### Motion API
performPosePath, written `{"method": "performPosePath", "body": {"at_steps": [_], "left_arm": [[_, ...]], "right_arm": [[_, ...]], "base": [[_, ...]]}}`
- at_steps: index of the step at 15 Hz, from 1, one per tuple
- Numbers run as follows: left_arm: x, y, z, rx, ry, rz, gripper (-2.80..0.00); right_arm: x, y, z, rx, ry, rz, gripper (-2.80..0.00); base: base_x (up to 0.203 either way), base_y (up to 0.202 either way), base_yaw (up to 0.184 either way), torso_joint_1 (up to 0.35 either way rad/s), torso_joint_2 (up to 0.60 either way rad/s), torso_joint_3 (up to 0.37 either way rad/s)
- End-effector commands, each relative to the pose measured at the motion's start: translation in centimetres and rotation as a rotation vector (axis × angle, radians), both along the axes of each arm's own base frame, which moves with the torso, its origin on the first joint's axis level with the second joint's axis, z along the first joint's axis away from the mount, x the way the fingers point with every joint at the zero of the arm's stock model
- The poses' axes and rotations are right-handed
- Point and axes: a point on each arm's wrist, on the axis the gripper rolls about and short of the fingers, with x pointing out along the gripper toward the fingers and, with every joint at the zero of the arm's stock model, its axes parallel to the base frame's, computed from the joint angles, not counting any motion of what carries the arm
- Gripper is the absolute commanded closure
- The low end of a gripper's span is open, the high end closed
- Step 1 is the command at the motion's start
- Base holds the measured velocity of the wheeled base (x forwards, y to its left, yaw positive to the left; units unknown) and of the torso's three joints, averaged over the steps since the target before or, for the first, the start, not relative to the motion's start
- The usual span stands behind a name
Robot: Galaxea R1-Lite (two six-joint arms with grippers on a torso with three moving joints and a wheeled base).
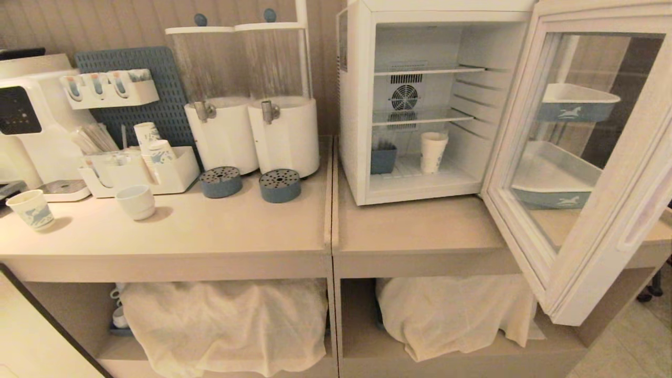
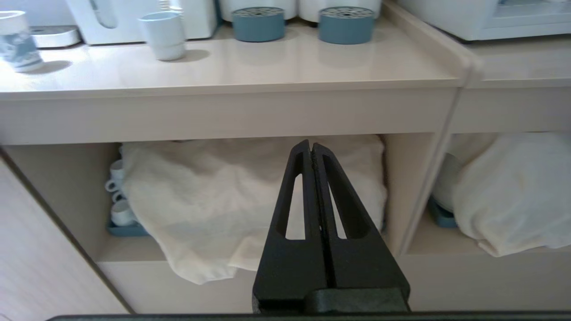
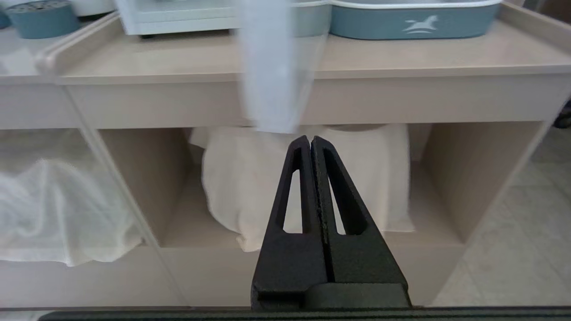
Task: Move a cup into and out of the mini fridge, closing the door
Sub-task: Take the paper cup out of the freezer
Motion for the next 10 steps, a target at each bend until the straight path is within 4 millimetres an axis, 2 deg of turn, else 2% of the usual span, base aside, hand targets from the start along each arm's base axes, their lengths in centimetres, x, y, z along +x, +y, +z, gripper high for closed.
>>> {"method": "performPosePath", "body": {"at_steps": [1, 10], "left_arm": [[0.15, 0.0, -0.5, -0.001, 0.019, 0.001, 0.0], [0.15, 0.0, -0.48, 0.001, 0.017, 0.002, 0.0]], "right_arm": [[0.0, 0.0, -0.01, 0.0, 0.0, 0.001, 0.0], [0.0, 0.0, -0.01, 0.001, 0.0, 0.001, 0.0]], "base": [[0.0, 0.191, -0.003, 0.0, 0.0, 0.005], [0.0, 0.194, 0.0, 0.003, 0.0, 0.002]]}}
